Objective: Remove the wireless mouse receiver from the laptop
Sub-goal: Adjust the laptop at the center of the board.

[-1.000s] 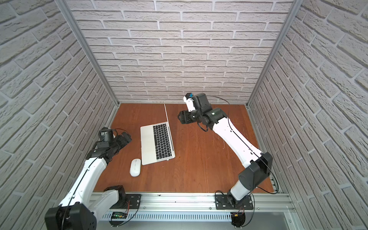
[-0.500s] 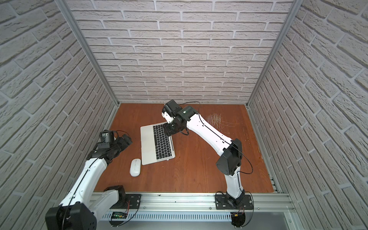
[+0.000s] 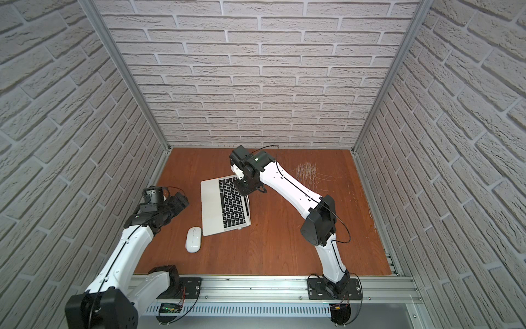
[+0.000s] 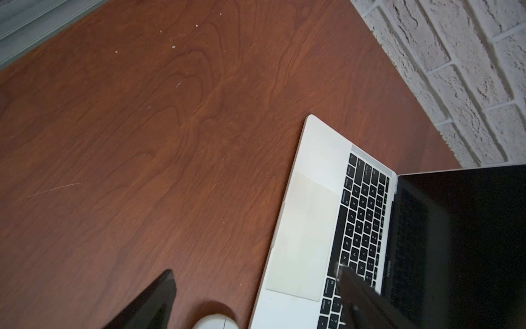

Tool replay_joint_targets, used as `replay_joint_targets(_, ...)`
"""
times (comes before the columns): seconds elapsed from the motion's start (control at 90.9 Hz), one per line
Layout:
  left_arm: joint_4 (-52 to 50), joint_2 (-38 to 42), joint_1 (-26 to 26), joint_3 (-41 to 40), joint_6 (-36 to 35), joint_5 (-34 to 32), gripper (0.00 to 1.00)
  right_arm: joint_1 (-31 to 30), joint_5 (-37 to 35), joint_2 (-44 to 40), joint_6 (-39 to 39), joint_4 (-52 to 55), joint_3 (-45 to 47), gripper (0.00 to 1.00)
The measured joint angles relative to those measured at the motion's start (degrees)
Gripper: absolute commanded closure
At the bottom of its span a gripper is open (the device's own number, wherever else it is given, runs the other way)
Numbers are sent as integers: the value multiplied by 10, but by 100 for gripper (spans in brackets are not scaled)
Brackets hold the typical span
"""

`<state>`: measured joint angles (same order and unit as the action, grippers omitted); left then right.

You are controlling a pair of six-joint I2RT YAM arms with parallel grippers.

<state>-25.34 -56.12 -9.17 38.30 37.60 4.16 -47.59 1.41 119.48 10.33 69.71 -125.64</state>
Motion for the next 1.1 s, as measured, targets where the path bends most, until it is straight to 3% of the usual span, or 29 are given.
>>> replay_joint_targets(0.253,0,-5,0,0,0,0,10,3,-26,23,-4,17,-39,96)
replay_joint_targets(0.583,-2,-7,0,0,0,0,10,24,-38,79,-61,39,-131,97)
replay_joint_targets(0.847,-4,-7,0,0,0,3,10,57,-53,105,-167,-29,-151,96)
replay_joint_targets(1.1,-14,-12,3,-2,0,10,10,97,9,115,-233,-77,-153,96)
